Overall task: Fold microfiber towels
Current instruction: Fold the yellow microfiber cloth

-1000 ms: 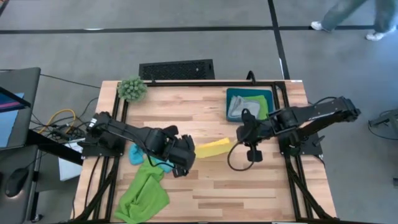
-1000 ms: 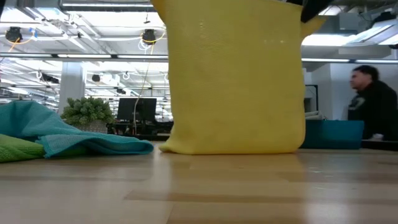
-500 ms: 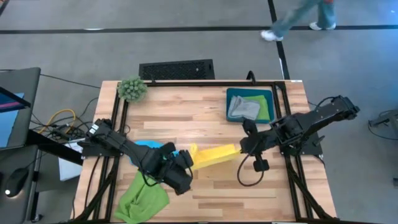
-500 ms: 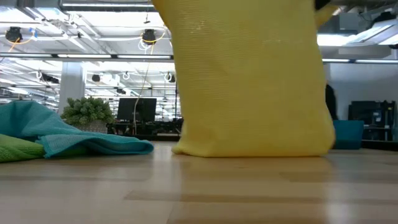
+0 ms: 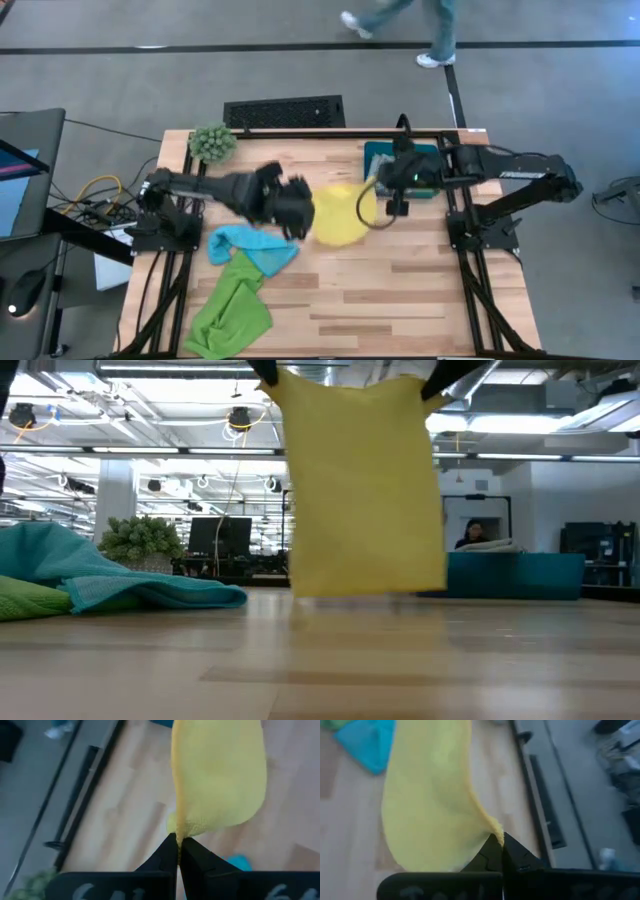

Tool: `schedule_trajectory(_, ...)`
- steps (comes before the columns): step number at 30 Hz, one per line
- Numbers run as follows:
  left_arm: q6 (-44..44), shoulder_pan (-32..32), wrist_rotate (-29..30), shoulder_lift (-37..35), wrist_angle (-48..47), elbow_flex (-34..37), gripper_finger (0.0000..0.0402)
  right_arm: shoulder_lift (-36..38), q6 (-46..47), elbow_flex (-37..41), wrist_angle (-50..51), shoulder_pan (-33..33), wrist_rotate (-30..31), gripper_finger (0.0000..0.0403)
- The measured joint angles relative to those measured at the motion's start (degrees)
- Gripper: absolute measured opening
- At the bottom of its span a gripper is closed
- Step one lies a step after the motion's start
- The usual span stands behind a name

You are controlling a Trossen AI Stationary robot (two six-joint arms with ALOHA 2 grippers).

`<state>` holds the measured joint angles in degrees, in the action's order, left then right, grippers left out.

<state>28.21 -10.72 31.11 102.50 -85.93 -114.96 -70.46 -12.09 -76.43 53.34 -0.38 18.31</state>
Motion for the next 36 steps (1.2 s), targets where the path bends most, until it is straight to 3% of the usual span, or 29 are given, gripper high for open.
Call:
schedule_trajectory(5, -0.7, 3.5, 2.0, -5.2, 2.0, 0.0, 0.0000, 0.2, -3.2, -3.7, 0.0, -3.4, 0.0, 0.0004)
schedule_trajectory(11, 3.1, -1.8, 2.3, -6.8, 2.8, -0.1, 0.0000, 1.3, -0.6, -4.0, 3.5, 0.1, -2.4, 0.0004)
schedule_trajectory(18, 9.8, -8.8, 1.4, -0.4, 0.7, 0.0, 0.0000, -1.6, 4.5, -3.4, 4.4, 8.4, -3.4, 0.0004)
schedule_trajectory(24, 14.3, -12.5, -1.8, 6.6, 1.4, 0.0, 0.0000, -2.0, 9.0, 5.1, -2.3, 13.6, -3.4, 0.0004)
schedule_trajectory(36, 22.1, -20.0, -7.2, 12.2, 11.8, 0.0, 0.0000, -1.9, 24.9, 12.2, -5.0, 27.2, -3.4, 0.0004)
